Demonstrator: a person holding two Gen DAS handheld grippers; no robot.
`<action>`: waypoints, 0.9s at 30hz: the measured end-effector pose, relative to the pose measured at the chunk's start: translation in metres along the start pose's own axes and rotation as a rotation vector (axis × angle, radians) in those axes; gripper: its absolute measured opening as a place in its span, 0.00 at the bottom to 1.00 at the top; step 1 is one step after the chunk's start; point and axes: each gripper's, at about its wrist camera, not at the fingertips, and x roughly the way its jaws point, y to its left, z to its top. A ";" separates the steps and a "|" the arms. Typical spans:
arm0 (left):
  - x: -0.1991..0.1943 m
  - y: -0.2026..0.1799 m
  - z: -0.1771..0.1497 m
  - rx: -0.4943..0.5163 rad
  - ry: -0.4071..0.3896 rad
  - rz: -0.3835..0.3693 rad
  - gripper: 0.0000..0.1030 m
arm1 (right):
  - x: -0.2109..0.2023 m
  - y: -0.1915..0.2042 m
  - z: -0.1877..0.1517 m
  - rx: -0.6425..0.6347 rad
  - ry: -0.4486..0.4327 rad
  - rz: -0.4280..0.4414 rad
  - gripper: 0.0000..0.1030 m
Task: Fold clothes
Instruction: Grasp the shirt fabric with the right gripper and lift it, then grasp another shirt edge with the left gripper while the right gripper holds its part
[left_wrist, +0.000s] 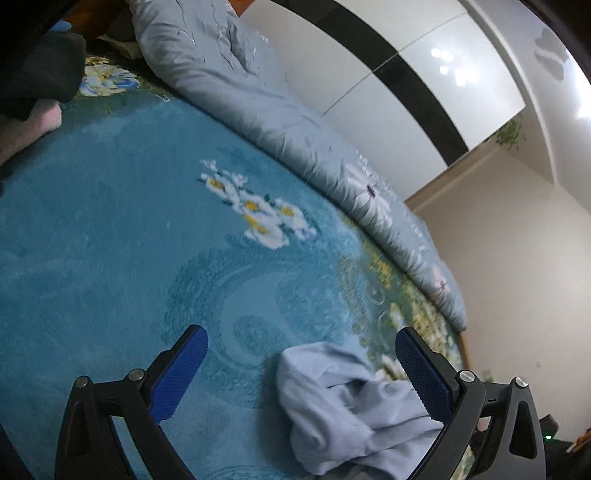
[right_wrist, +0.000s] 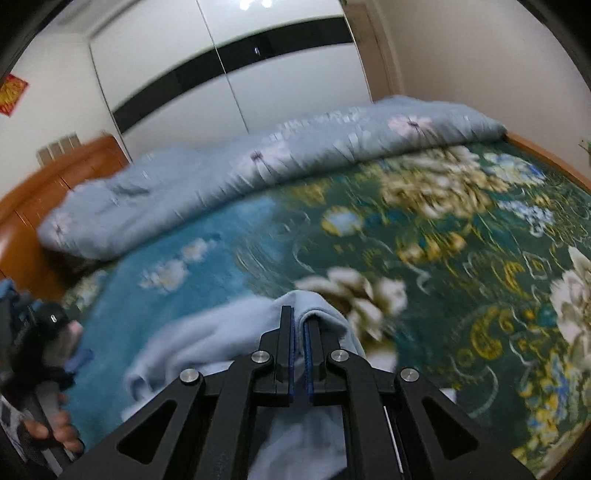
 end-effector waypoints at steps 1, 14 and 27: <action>0.003 -0.002 -0.005 0.021 0.010 0.014 1.00 | -0.005 0.001 -0.002 -0.011 0.000 -0.004 0.05; 0.009 0.015 -0.053 0.014 0.003 0.093 1.00 | -0.065 0.047 -0.038 -0.271 -0.063 -0.120 0.62; 0.006 0.018 -0.050 0.005 0.015 0.078 1.00 | -0.019 0.134 -0.096 -0.464 0.085 0.040 0.62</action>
